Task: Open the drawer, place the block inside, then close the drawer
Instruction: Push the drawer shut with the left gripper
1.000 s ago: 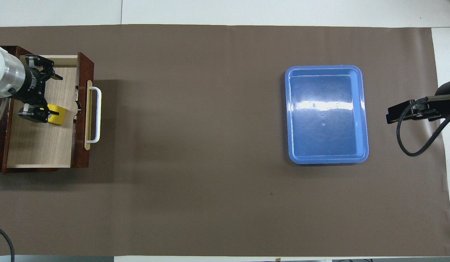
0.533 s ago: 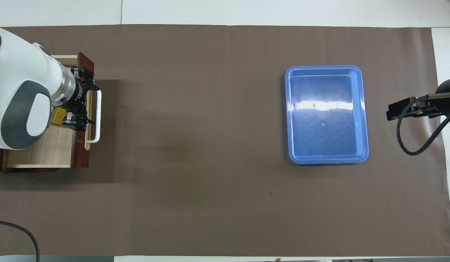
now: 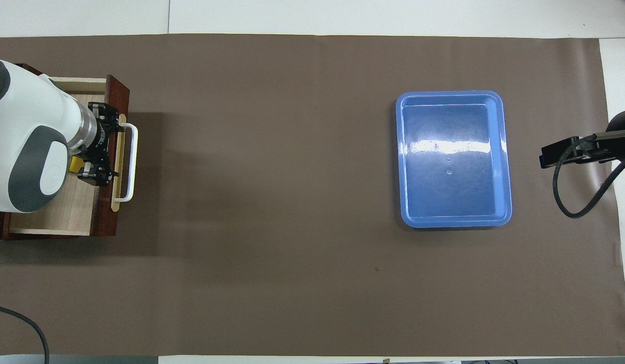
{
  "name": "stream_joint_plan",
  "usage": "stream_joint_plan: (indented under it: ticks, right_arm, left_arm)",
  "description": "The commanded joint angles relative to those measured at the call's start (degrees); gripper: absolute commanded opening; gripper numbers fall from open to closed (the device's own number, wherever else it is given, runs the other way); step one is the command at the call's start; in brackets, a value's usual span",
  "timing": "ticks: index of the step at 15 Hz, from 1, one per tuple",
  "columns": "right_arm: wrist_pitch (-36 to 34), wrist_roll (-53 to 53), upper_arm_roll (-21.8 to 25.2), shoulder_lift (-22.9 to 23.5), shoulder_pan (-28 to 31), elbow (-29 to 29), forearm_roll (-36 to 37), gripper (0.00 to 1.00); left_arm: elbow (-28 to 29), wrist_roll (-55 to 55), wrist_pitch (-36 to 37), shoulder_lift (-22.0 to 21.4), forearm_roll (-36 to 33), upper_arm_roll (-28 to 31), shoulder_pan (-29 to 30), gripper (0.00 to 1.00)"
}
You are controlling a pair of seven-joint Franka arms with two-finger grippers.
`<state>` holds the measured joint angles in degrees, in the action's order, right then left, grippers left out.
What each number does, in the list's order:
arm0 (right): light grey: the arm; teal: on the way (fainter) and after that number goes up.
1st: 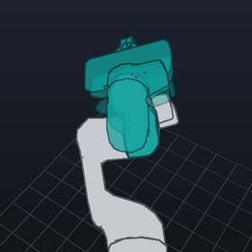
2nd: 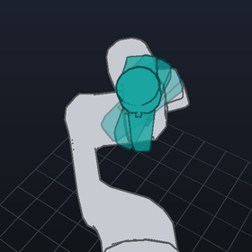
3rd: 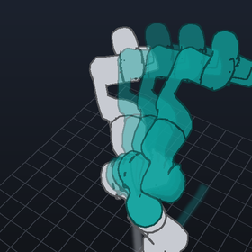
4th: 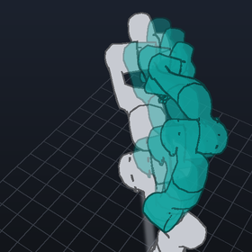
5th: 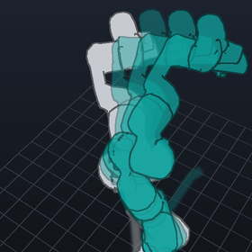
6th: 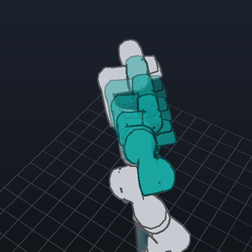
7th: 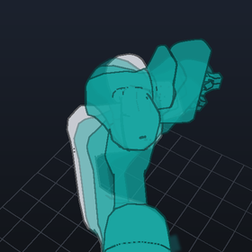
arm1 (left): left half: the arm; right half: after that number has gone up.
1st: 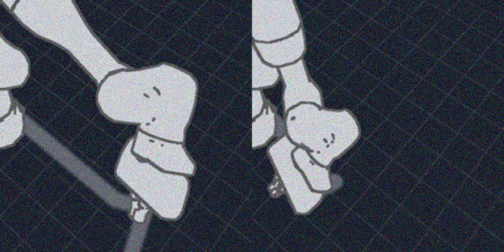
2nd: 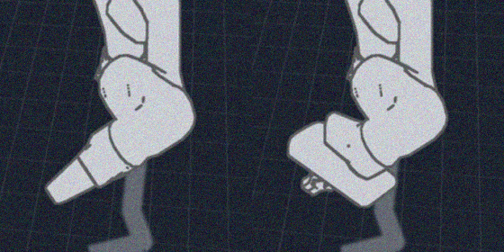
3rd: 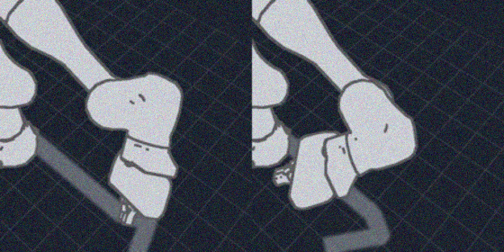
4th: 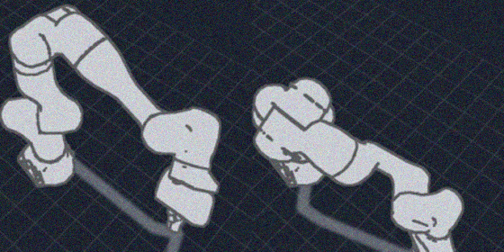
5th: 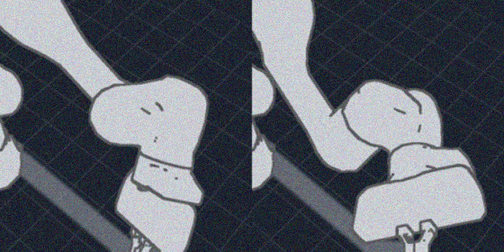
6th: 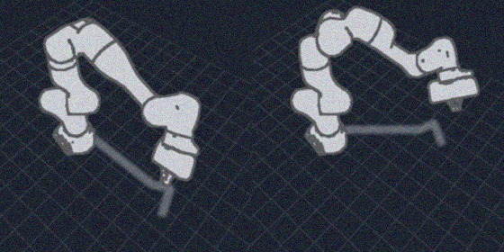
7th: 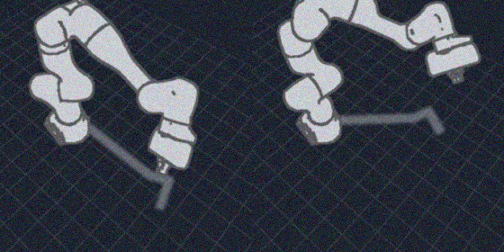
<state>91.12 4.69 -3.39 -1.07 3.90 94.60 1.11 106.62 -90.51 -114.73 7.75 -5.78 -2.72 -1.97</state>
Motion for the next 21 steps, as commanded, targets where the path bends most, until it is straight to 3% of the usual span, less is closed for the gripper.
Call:
stream_joint_plan:
  ticks: [1,7,16,19,21]
  right_arm:
    - [0.3,1.1,-0.6,-1.4,1.0,1.6,0.7,1.00]
    - [-0.8,1.2,-0.7,-1.5,0.8,1.6,0.6,1.00]
    - [-0.8,1.2,-0.7,-1.5,0.8,1.6,0.6,1.00]
    - [-0.8,1.2,-0.7,-1.5,0.8,1.6,0.6,1.00]
    - [-0.8,1.2,-0.7,-1.5,0.8,1.6,0.6,1.00]
  left_arm:
    - [-1.1,2.8,-1.0,-0.1,-1.6,0.1,3.7,1.00]
    - [-1.2,9.9,-2.1,0.3,-1.9,0.1,10.2,1.00]
    - [-1.2,13.8,-2.3,0.3,-1.9,0.0,15.1,1.00]
    - [-4.5,14.5,1.7,0.3,-2.0,-0.1,13.8,1.00]
    - [-7.4,21.6,7.9,-0.8,-1.6,-0.4,12.5,1.00]
